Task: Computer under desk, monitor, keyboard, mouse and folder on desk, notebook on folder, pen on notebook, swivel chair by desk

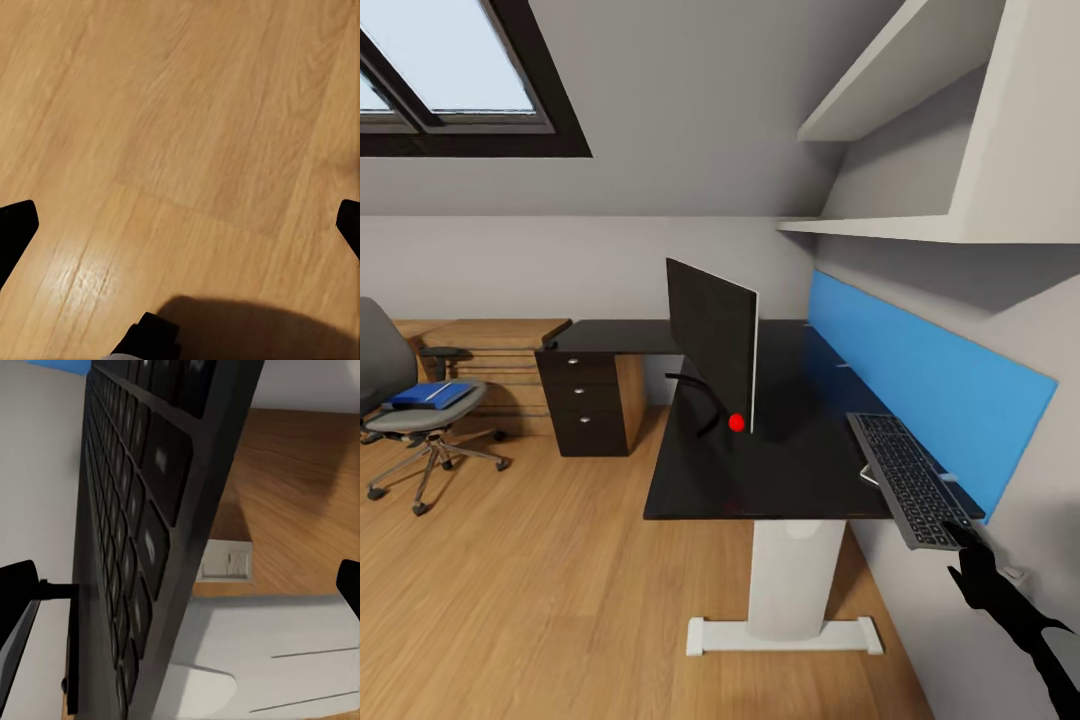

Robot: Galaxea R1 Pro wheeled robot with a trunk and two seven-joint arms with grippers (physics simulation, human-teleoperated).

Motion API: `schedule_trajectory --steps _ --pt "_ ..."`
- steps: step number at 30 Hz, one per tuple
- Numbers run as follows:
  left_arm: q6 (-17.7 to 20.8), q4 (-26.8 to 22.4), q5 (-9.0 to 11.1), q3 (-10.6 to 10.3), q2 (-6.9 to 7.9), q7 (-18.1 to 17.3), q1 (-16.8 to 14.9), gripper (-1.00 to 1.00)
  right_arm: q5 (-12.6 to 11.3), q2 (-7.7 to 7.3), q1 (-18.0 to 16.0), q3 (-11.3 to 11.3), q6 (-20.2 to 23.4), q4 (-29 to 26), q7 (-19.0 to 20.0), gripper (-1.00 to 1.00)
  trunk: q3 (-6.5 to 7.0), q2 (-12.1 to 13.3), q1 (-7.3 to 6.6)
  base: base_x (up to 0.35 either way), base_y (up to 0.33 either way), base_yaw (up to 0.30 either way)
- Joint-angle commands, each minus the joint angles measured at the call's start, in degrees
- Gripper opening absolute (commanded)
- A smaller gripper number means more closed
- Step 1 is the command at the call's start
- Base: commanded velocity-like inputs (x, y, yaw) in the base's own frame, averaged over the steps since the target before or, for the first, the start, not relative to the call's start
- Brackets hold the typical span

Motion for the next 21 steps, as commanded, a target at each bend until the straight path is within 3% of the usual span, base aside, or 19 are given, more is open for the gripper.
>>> schedule_trajectory --steps 1,15,21 --pt "-0.3 0.0 0.5 -0.5 0.02 0.3 0.0 1.0 -0.2 0.01 0.0 -0.1 0.4 0.0 0.1 1.0 -0.06 0.0 0.01 0.099 0.0 0.0" --pt "-0.3 0.0 0.5 -0.6 0.02 0.3 0.0 1.0 -0.2 0.09 0.0 0.8 0.4 0.0 0.1 1.0 -0.06 0.0 0.01 0.02 0.006 0.0" --pt "-0.3 0.0 0.5 -0.5 0.07 0.3 0.0 1.0 -0.2 0.1 0.0 2.1 0.4 0.0 0.1 1.0 -0.06 0.0 0.01 0.0 0.189 0.0"
